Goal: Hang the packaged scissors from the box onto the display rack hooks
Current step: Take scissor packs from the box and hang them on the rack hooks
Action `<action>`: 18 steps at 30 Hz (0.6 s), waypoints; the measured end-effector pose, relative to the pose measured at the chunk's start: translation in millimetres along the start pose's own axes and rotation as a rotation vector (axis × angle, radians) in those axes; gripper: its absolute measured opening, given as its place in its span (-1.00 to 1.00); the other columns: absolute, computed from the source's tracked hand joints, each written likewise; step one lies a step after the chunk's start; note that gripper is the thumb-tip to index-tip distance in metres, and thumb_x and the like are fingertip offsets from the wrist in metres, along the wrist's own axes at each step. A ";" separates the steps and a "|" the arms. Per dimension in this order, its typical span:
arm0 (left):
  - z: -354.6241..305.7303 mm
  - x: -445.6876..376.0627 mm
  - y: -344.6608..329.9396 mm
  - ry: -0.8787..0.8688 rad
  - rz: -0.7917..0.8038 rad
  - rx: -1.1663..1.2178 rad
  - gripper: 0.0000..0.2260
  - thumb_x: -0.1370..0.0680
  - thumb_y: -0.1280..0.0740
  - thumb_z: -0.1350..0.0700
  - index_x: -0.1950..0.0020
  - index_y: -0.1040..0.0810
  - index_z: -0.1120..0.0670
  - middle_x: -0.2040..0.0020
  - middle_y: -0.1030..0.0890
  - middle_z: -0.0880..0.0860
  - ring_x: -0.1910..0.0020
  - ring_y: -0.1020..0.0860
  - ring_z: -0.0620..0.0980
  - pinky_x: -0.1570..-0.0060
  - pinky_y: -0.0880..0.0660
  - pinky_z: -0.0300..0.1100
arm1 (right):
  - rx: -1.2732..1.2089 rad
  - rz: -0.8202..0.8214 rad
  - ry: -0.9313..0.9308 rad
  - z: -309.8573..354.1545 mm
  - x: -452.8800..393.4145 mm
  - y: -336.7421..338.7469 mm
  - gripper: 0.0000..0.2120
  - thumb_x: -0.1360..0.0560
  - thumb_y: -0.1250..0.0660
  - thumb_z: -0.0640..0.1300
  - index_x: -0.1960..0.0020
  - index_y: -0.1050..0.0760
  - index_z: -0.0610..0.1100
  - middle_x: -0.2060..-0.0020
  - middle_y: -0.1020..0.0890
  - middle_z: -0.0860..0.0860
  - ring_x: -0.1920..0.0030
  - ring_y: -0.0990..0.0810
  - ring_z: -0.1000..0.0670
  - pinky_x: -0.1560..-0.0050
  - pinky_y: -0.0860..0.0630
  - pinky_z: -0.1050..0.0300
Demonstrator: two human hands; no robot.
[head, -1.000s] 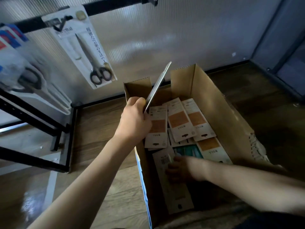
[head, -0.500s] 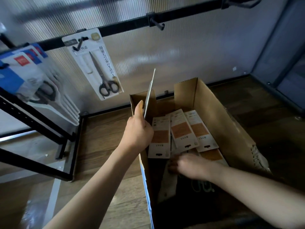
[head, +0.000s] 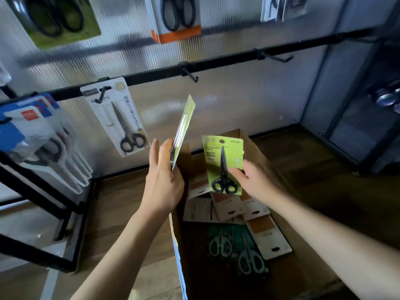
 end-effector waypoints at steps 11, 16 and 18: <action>-11.3 1.1 15.9 0.026 -0.268 0.110 -0.49 -0.50 -0.17 0.39 -0.42 -0.29 0.07 -0.32 -0.40 0.05 -0.28 -0.32 -0.08 -0.23 -0.20 -0.31 | -0.211 -0.150 0.174 60.6 -32.2 37.4 -0.86 -0.57 -0.25 -0.04 -0.10 -0.46 -0.04 -0.02 -0.64 -0.05 -0.04 -0.60 -0.10 -0.09 -0.53 -0.15; -12.9 2.6 20.6 -0.023 -0.358 0.067 -0.44 -0.45 -0.20 0.42 -0.43 -0.26 0.12 -0.32 -0.39 0.06 -0.31 -0.31 0.00 -0.28 -0.17 -0.28 | -0.274 -0.082 0.201 94.1 -55.9 44.7 -0.87 -0.56 -0.28 -0.15 0.04 -0.50 0.08 0.13 -0.65 0.13 0.13 -0.60 0.24 0.10 -0.50 0.27; -12.3 3.5 22.2 -0.013 -0.363 0.076 -0.43 -0.46 -0.23 0.40 -0.44 -0.24 0.12 -0.34 -0.38 0.06 -0.32 -0.31 0.01 -0.30 -0.20 -0.20 | -0.313 -0.072 0.166 97.6 -64.1 43.1 -0.87 -0.55 -0.29 -0.14 -0.02 -0.55 0.06 0.04 -0.67 0.08 -0.01 -0.63 0.07 -0.11 -0.54 0.02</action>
Point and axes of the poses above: each hand's wrist, its own x-axis away from the middle knuckle, its own y-axis out of the back of the hand, z = x × y, the point moved 3 cm from there along -x, towards the middle knuckle
